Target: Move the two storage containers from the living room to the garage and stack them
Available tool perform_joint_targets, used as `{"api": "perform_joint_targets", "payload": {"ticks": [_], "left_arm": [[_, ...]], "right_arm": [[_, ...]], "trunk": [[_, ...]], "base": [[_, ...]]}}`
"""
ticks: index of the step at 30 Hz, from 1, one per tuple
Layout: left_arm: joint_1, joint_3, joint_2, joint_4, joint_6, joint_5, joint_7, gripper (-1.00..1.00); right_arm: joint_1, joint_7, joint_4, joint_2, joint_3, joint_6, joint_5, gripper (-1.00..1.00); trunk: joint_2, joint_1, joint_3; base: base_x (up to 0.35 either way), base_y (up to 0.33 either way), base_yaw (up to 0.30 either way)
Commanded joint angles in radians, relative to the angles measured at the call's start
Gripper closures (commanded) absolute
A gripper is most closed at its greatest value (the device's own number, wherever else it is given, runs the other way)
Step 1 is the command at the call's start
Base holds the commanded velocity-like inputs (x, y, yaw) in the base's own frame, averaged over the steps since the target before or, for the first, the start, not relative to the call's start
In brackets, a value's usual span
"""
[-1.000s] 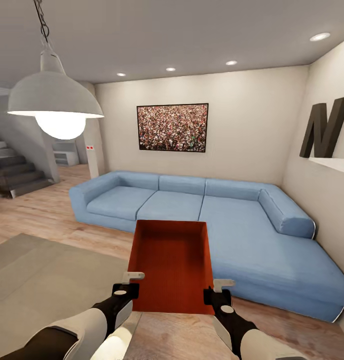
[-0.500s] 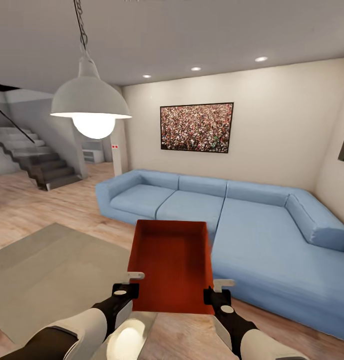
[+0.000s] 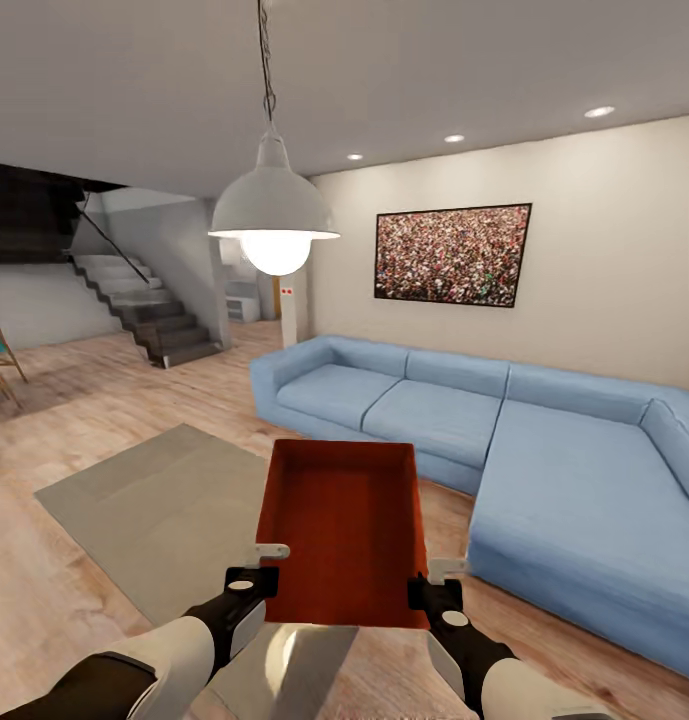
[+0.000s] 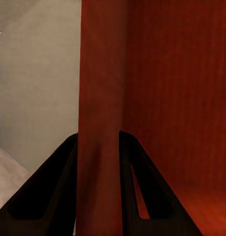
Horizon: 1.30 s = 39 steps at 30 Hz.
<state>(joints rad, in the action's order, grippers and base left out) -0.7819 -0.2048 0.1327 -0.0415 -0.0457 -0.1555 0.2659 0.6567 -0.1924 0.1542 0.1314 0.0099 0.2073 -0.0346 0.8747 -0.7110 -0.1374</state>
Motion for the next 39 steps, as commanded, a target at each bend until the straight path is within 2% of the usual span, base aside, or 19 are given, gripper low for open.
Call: {"api": "perform_joint_targets", "payload": {"ticks": [1,39], "left_arm": [[0.0,0.022,-0.004,0.003,-0.004,-0.015,0.03,1.0],[0.0,0.022,-0.004,0.003,-0.004,-0.015,0.03,1.0]], "right_arm": [[0.001,-0.001,0.022,0.001,-0.031,0.02,-0.016,1.0],[0.001,-0.001,0.022,0.001,-0.031,0.021,-0.016,1.0]], "trunk": [[0.001,0.0,-0.002],[0.001,0.0,-0.002]], "base": [[-0.262,0.223,0.284],[-0.237,0.216,0.284]]}}
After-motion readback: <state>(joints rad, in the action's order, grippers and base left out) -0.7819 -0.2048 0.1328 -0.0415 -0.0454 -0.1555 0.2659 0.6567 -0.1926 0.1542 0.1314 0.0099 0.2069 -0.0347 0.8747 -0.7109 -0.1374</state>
